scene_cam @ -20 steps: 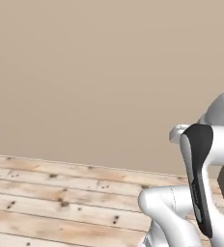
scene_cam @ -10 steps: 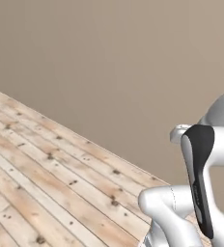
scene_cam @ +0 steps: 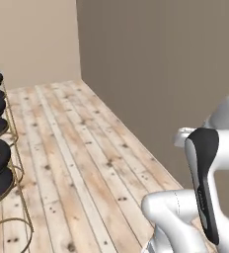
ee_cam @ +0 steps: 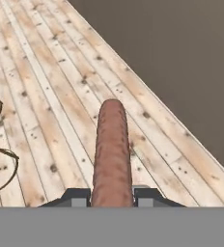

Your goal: Move the hot dog bun to the plate on the dining table and place the condiment next to that plate. Then navigate to the fridge and take the sausage and place it on the plate as well.

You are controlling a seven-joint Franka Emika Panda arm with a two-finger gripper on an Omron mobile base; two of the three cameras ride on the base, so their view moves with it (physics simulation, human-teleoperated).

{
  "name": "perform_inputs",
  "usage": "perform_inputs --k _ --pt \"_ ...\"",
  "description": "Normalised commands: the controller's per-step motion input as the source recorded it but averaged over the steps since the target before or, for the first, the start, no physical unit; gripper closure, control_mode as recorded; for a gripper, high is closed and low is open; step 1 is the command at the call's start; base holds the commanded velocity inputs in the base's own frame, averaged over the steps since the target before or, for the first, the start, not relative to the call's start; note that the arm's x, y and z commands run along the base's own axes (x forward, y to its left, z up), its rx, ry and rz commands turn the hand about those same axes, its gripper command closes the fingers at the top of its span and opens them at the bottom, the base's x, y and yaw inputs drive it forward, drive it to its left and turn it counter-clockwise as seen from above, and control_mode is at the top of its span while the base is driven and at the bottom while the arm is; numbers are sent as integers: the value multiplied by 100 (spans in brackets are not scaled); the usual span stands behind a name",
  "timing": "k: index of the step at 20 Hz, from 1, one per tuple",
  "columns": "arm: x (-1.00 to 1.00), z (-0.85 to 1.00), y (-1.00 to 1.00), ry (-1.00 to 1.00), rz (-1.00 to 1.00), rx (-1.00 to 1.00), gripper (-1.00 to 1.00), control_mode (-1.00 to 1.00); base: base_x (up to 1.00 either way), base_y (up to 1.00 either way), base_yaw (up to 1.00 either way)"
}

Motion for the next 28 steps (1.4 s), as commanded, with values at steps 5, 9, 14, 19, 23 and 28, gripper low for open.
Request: perform_inputs --k 5,9,14,19,23,28 --pt "0 0 0 0 0 0 100 100 100 -63 53" --pt "0 0 0 0 0 0 100 100 100 -71 24" --pt "0 0 0 0 0 0 100 100 100 -63 15" --pt "0 0 0 0 0 0 100 100 100 -54 16" --pt "0 0 0 0 0 0 100 100 100 -36 22" --pt "0 0 0 0 0 0 100 100 100 -29 37"
